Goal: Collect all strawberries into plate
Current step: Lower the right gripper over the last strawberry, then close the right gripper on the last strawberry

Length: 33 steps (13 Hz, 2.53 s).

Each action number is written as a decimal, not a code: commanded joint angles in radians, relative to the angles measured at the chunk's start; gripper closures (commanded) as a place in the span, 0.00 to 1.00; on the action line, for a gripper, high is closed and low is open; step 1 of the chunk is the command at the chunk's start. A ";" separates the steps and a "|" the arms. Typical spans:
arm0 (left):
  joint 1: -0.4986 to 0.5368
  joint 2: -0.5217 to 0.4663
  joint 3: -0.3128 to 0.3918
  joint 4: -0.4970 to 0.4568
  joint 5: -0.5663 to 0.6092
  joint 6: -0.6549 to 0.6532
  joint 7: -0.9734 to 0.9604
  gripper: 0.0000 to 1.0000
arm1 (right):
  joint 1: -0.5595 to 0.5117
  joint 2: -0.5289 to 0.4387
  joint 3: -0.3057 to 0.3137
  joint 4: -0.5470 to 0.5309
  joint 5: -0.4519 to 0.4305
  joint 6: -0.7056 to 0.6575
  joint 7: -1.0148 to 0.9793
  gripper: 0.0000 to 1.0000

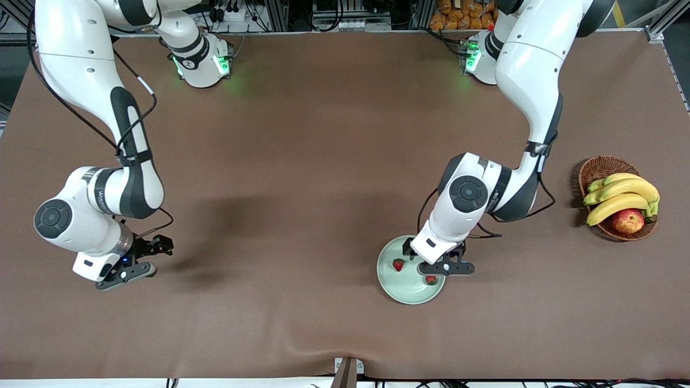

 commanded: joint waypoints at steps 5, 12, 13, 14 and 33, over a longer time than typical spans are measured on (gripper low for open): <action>-0.004 -0.046 -0.011 -0.024 0.013 -0.075 -0.053 0.00 | -0.046 0.094 0.017 0.032 -0.013 0.139 -0.293 0.00; 0.012 -0.043 -0.011 -0.028 0.013 -0.112 -0.044 0.00 | -0.077 0.136 0.020 0.030 -0.001 0.158 -0.417 0.00; 0.012 -0.043 -0.011 -0.030 0.013 -0.112 -0.044 0.00 | -0.078 0.143 0.020 0.032 -0.002 0.161 -0.419 0.00; 0.013 -0.042 -0.011 -0.030 0.013 -0.112 -0.040 0.00 | -0.078 0.151 0.020 0.032 -0.004 0.166 -0.419 0.00; 0.024 -0.025 -0.011 -0.024 0.024 -0.112 -0.026 0.00 | -0.061 0.113 0.233 0.087 0.009 0.189 -0.399 1.00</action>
